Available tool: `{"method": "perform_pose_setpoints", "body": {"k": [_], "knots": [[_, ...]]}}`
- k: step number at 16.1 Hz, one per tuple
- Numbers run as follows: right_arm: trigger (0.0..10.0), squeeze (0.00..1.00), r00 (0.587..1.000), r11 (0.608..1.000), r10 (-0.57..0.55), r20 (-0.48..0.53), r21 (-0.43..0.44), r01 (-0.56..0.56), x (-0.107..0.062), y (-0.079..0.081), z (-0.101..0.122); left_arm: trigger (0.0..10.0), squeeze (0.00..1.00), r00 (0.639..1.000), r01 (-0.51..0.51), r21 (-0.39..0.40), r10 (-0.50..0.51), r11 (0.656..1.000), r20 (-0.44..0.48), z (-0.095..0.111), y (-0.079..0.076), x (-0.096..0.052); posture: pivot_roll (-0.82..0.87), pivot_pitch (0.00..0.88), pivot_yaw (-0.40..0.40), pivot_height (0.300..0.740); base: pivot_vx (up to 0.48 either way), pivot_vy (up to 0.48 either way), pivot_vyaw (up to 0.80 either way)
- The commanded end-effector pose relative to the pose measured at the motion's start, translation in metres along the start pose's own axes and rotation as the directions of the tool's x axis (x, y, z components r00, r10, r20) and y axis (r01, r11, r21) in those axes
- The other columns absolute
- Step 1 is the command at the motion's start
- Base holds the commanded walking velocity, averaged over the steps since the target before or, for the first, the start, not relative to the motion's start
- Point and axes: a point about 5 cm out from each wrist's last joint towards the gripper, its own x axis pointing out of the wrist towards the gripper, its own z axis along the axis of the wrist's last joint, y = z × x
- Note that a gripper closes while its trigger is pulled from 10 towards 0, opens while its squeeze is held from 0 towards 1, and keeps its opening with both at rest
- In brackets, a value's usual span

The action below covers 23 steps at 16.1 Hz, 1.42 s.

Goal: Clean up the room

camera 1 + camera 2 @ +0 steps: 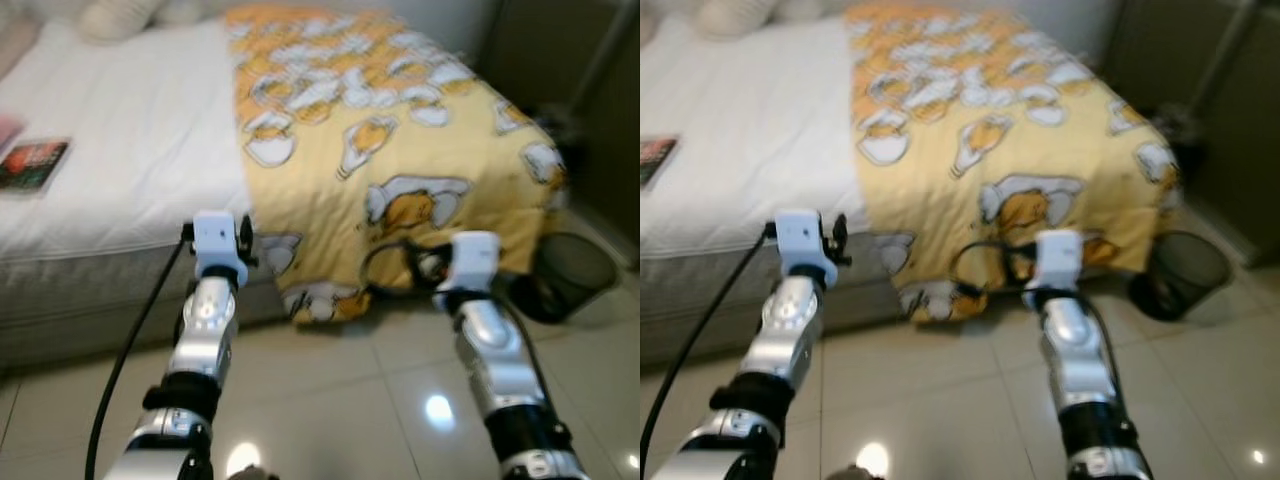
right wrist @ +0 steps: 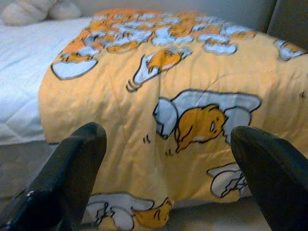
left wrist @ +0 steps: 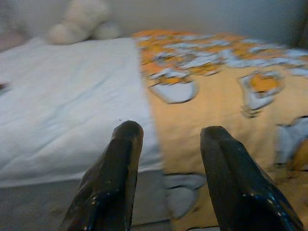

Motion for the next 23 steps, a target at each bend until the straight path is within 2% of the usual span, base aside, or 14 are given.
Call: {"method": "perform_pose_setpoints", "body": {"k": [1,4,5,6,7,8,9,10,11,12,17,21,22,23], "knots": [[10.0,0.00,0.999,0.999,-0.005,0.051,0.032,0.003,-0.002,0.001,0.006,10.0,0.00,1.000,-0.006,0.036,0.007,0.999,-0.018,-0.003,0.002,-0.002,0.03,0.000,0.030,0.740,0.000,-0.446,0.43],[10.0,0.00,0.995,0.999,-0.027,0.091,0.039,0.023,-0.009,-0.004,0.009,10.0,0.00,1.000,-0.006,0.049,0.007,0.999,-0.015,0.001,-0.002,0.002,0.02,0.000,0.037,0.740,0.000,-0.149,0.43],[10.0,0.00,0.996,1.000,-0.012,0.093,0.020,0.010,-0.011,-0.004,0.008,10.0,1.00,0.999,0.033,0.073,-0.031,0.997,-0.023,0.004,-0.008,0.003,0.02,0.000,0.043,0.740,0.000,0.000,0.46],[10.0,0.51,0.997,1.000,0.015,0.079,-0.008,-0.015,-0.011,-0.002,0.006,10.0,1.00,0.998,0.060,0.081,-0.057,0.995,-0.032,0.004,-0.011,0.004,0.02,0.000,0.046,0.740,0.000,0.000,0.49],[10.0,0.62,0.998,0.999,0.019,0.056,-0.033,-0.017,-0.010,0.000,0.003,10.0,1.00,0.997,0.075,0.072,-0.072,0.995,-0.039,0.003,-0.011,0.005,0.02,0.000,0.046,0.740,0.000,0.000,0.49],[10.0,0.54,0.999,0.999,0.015,0.049,-0.042,-0.013,-0.009,-0.001,0.002,10.0,1.00,0.996,0.080,0.066,-0.078,0.995,-0.030,0.005,-0.012,0.005,0.02,0.000,0.046,0.740,0.000,0.000,0.54],[10.0,0.21,0.999,0.999,0.008,0.041,-0.051,-0.006,-0.009,-0.001,0.002,10.0,1.00,0.996,0.082,0.071,-0.080,0.994,-0.026,0.006,-0.011,0.006,0.02,0.000,0.046,0.740,0.000,0.000,0.58],[10.0,0.00,1.000,0.999,-0.009,0.028,-0.048,0.010,-0.008,-0.003,0.000,10.0,1.00,0.994,0.103,0.064,-0.102,0.993,-0.027,0.006,-0.013,0.007,0.02,0.000,0.046,0.740,0.000,0.000,0.61],[10.0,0.00,1.000,0.998,-0.024,0.007,-0.053,0.024,-0.009,-0.004,-0.005,10.0,0.64,0.985,0.168,0.045,-0.166,0.985,-0.043,0.005,-0.017,0.009,0.01,0.000,0.049,0.740,0.446,0.000,0.58],[10.0,0.00,1.000,0.999,-0.024,0.004,-0.042,0.024,-0.010,-0.003,-0.007,10.0,0.00,0.986,0.164,0.045,-0.162,0.985,-0.045,0.005,-0.018,0.009,0.01,0.000,0.049,0.740,0.450,0.000,0.55],[10.0,0.00,0.999,0.998,-0.049,-0.012,-0.040,0.049,-0.015,-0.008,-0.013,10.0,0.00,0.984,0.174,0.017,-0.173,0.985,-0.051,0.001,-0.016,0.006,0.01,0.000,0.044,0.740,0.473,0.000,0.53],[10.0,0.00,0.998,0.998,-0.056,-0.026,-0.031,0.056,-0.018,-0.010,-0.017,10.0,0.00,0.977,0.202,0.017,-0.201,0.979,-0.067,-0.005,-0.023,0.003,0.01,0.000,0.034,0.740,0.480,0.000,0.50],[10.0,0.00,0.998,0.998,-0.055,-0.028,-0.030,0.055,-0.018,-0.010,-0.017,10.0,0.00,0.977,0.200,0.036,-0.197,0.979,-0.083,-0.007,-0.025,0.002,0.02,0.000,0.031,0.740,0.000,0.000,0.48],[10.0,0.00,0.998,0.998,-0.053,-0.032,-0.025,0.052,-0.018,-0.010,-0.018,10.0,0.00,0.980,0.190,0.010,-0.189,0.982,-0.068,-0.006,-0.026,0.001,0.02,0.000,0.024,0.740,0.000,0.000,0.48]]}}
